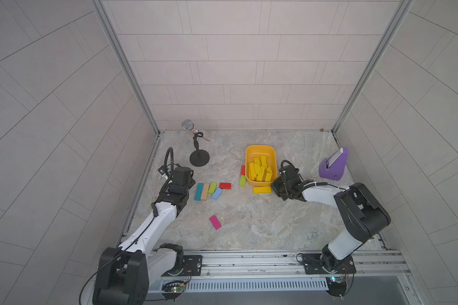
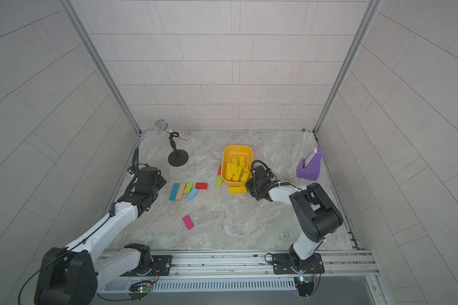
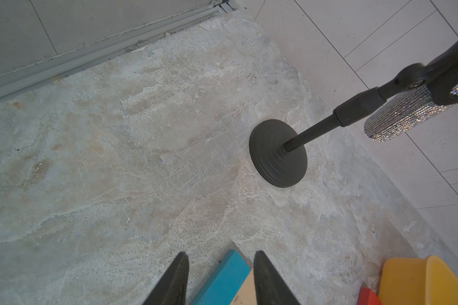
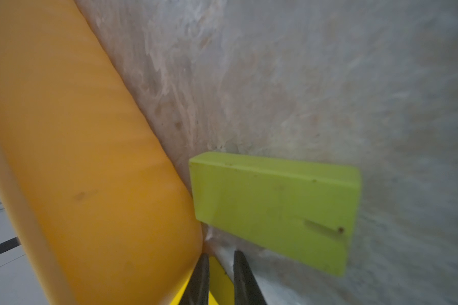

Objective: Pick out the yellow building blocks
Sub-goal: Move the building block to the center of the board.

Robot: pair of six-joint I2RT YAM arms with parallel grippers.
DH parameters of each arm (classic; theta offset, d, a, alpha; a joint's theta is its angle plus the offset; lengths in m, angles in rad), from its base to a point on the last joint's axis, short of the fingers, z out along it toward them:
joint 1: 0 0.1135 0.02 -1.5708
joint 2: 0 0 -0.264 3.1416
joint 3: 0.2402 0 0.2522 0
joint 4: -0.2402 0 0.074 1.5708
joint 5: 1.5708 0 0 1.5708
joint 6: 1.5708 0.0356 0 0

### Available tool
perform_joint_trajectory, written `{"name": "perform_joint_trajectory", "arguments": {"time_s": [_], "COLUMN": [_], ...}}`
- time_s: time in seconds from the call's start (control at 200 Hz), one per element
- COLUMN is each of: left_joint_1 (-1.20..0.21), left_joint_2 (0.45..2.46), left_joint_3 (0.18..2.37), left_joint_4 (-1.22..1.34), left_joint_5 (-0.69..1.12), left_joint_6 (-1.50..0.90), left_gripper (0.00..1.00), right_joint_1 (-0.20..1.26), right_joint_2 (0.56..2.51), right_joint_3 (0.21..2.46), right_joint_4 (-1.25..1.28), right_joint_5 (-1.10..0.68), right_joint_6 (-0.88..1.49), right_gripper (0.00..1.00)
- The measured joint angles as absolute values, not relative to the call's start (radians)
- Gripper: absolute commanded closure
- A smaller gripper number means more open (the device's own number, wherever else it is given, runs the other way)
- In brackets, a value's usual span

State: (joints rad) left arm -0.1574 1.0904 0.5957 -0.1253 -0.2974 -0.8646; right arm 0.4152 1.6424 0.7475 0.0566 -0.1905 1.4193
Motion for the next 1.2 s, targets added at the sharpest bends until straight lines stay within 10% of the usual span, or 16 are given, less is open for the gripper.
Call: {"name": "perform_joint_trajectory", "arguments": {"time_s": [0.721, 1.201], "left_joint_1": [-0.156, -0.153], "left_joint_2": [1.090, 1.090], "left_joint_3": [0.596, 0.594], "left_joint_4": [-0.125, -0.123], "left_joint_5": [-0.301, -0.289], "left_joint_6": [-0.865, -0.872], "left_gripper": [0.55, 0.55], "right_joint_1": [0.480, 0.477], "right_joint_2": [1.369, 1.301], "right_joint_3": [0.817, 1.030], "right_joint_4": [-0.191, -0.283], "right_joint_5": [0.006, -0.167], "right_joint_6": [1.258, 0.233], "right_gripper": [0.70, 0.53]}}
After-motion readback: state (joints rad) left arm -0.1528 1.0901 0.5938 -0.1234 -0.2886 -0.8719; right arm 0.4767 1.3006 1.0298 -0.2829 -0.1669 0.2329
